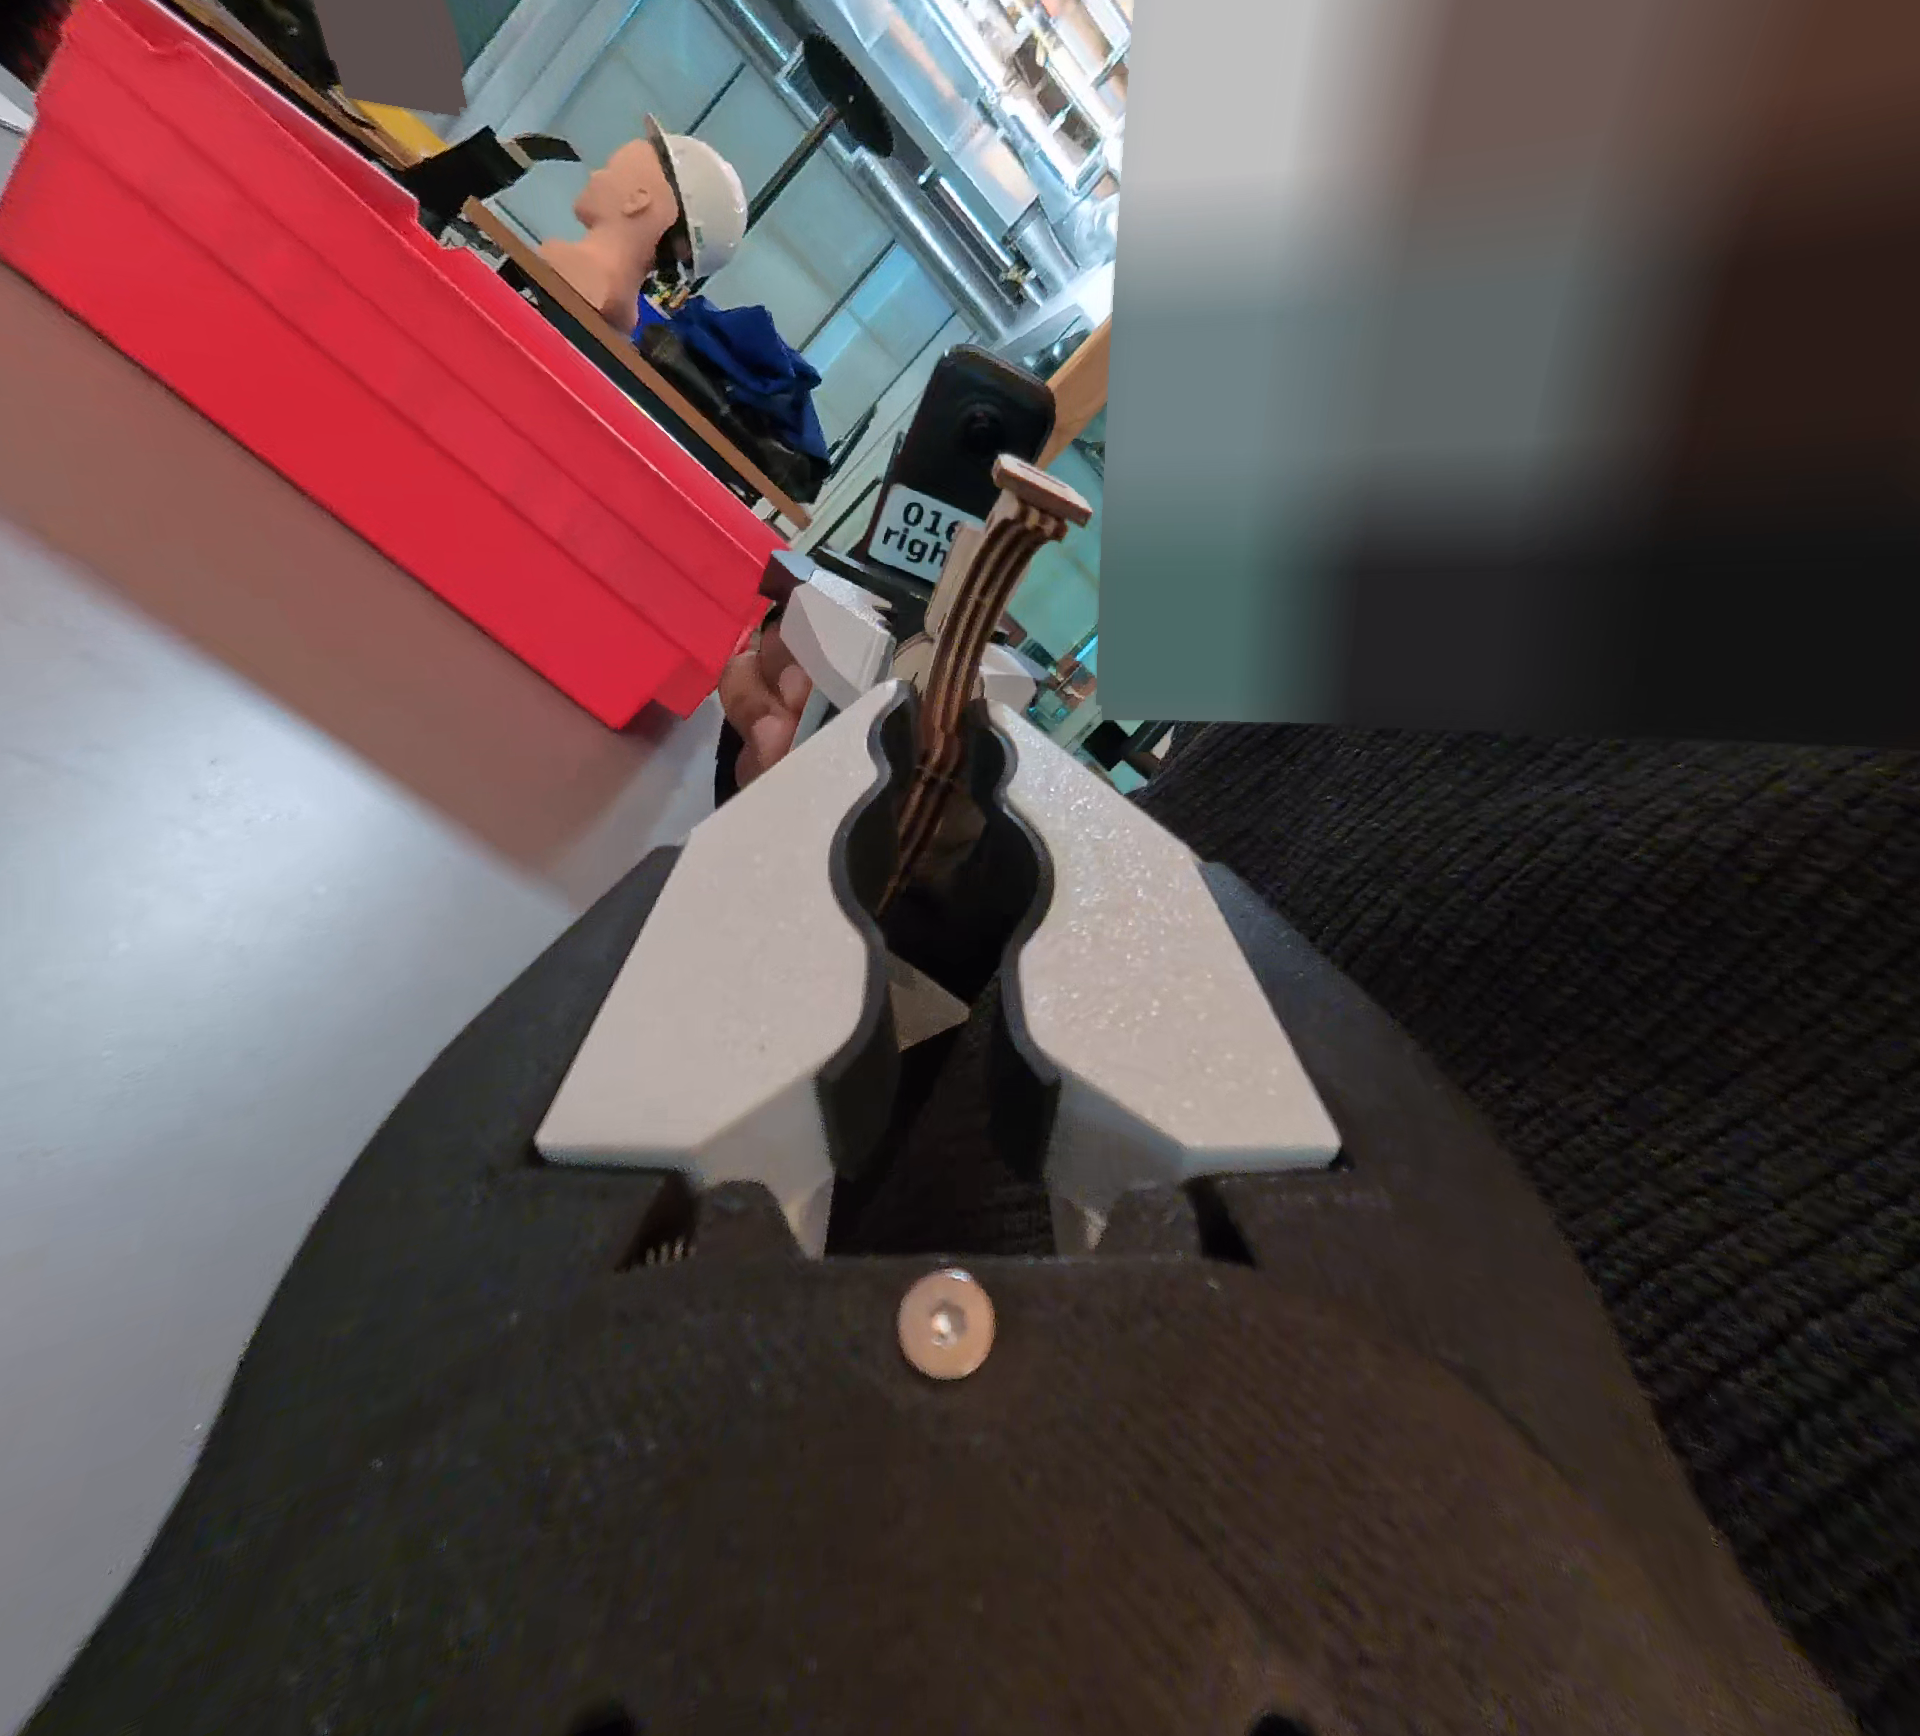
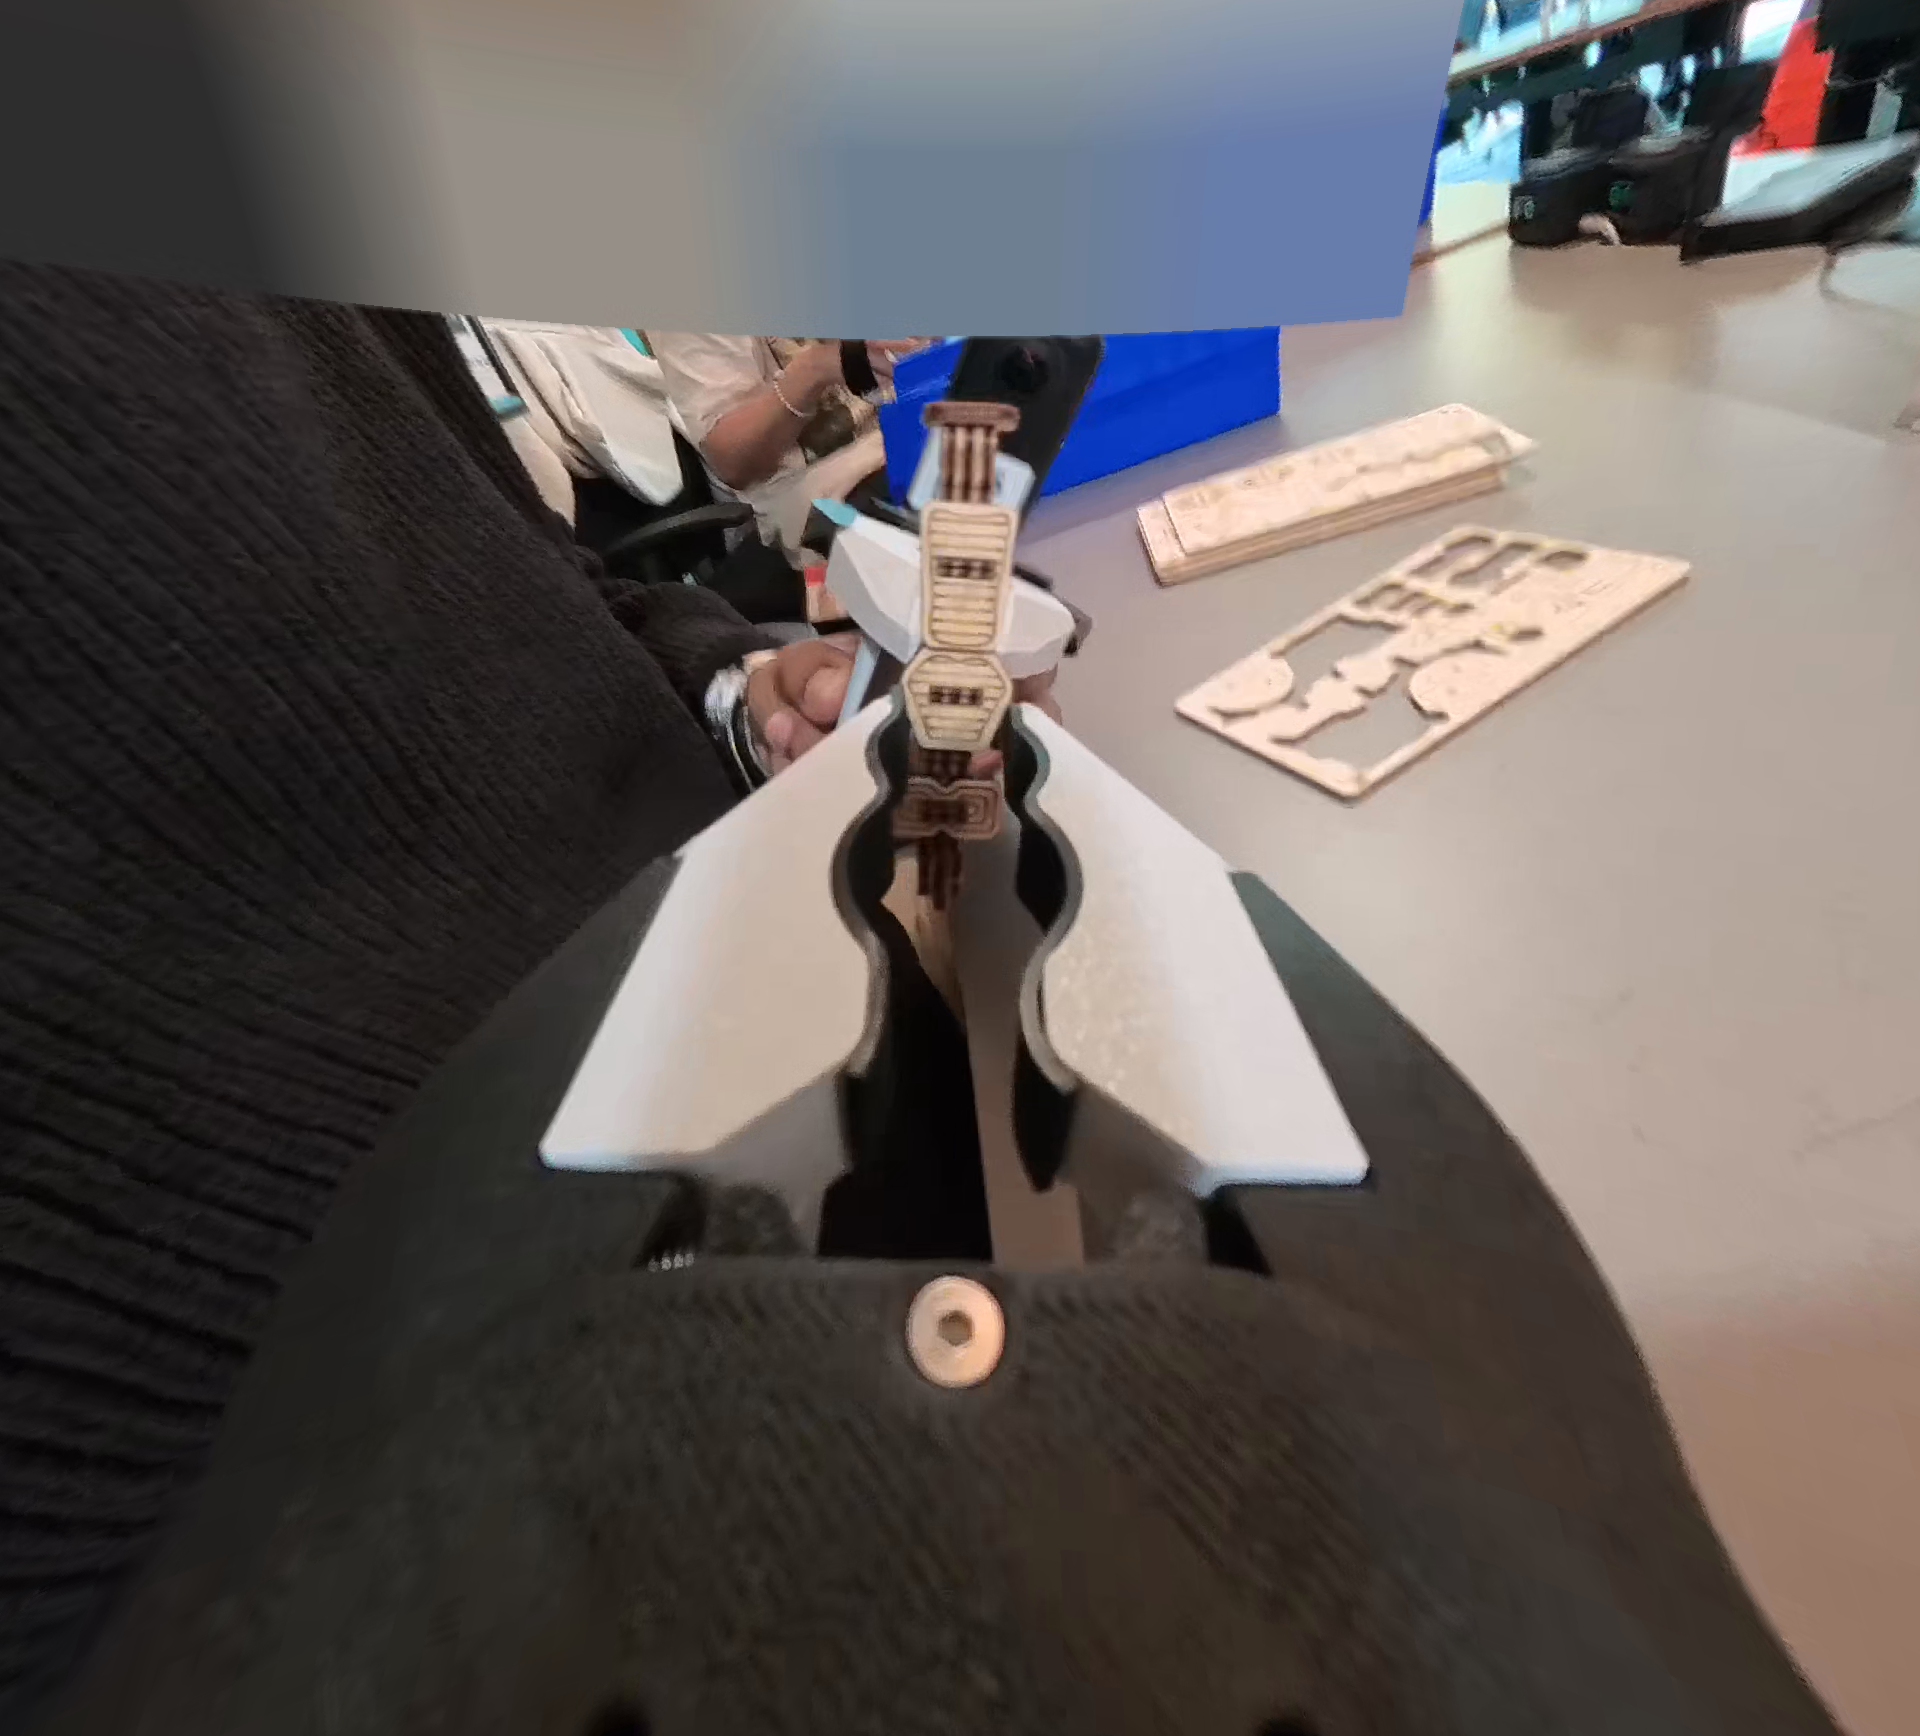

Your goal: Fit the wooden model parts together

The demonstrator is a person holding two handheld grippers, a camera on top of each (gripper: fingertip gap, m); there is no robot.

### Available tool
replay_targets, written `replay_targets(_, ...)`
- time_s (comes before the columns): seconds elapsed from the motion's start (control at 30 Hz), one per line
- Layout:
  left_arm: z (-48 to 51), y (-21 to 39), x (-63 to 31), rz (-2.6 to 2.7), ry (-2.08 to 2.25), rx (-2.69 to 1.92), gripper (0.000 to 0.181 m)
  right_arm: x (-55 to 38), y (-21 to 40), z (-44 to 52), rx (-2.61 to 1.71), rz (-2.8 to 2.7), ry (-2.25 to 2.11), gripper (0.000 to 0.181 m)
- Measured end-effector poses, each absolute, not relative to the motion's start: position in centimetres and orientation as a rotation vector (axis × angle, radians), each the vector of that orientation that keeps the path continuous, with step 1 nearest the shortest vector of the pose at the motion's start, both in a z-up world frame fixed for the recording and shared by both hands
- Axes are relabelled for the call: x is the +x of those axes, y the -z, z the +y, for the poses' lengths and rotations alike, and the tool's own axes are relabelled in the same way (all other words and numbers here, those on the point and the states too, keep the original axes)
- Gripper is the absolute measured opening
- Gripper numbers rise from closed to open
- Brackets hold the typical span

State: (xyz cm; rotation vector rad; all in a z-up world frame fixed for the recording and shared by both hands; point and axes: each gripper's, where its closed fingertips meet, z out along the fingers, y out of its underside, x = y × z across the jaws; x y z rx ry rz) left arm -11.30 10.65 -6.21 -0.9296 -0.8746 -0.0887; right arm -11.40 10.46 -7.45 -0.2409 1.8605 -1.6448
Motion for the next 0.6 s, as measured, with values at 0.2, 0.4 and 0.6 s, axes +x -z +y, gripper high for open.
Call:
replay_targets(0.2, 10.50, 6.39, -11.39, -0.878, 0.045, -0.957, 0.008, -11.50, 7.34, 10.28, -0.218, 1.868, 1.648, 0.018)
replay_targets(0.4, 10.38, 6.34, -11.44, -0.879, -0.031, -0.980, 0.007, -11.42, 7.14, 10.26, -0.209, 1.852, 1.645, 0.021)
replay_targets(0.6, 10.47, 6.18, -11.50, -0.881, -0.135, -1.012, 0.007, -11.32, 6.92, 10.29, -0.204, 1.844, 1.655, 0.023)
